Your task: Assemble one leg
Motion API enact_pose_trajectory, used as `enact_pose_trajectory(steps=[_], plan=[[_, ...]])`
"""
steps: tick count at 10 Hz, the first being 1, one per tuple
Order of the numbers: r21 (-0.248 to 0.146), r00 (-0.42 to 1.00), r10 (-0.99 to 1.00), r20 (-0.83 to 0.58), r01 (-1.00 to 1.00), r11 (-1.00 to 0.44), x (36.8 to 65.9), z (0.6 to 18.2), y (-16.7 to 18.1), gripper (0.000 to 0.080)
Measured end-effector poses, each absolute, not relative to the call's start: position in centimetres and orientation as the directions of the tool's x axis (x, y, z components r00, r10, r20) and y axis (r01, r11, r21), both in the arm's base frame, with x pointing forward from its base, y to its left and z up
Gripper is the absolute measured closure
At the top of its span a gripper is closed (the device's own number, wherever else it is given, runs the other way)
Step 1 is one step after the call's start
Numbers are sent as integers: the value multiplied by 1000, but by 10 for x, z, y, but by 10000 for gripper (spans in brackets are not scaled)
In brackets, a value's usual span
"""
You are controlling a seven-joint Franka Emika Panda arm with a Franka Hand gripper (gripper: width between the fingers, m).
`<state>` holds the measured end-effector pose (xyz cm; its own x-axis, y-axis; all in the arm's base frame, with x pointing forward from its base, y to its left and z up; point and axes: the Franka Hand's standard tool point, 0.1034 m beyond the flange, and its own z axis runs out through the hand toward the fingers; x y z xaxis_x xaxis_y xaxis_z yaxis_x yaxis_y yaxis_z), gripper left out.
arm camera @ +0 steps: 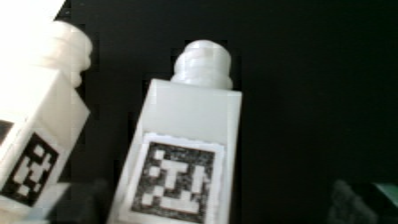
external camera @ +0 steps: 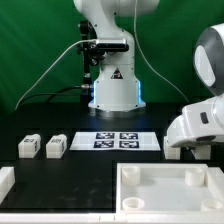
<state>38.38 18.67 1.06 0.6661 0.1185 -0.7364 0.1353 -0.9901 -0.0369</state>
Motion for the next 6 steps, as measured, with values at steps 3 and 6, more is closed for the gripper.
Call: enact_pose_trajectory(steps=[3, 6], plan=[[-37, 666, 118, -736, 135, -990, 384, 11, 187, 510], [-37, 666, 118, -737, 135, -990, 384, 11, 187, 509]])
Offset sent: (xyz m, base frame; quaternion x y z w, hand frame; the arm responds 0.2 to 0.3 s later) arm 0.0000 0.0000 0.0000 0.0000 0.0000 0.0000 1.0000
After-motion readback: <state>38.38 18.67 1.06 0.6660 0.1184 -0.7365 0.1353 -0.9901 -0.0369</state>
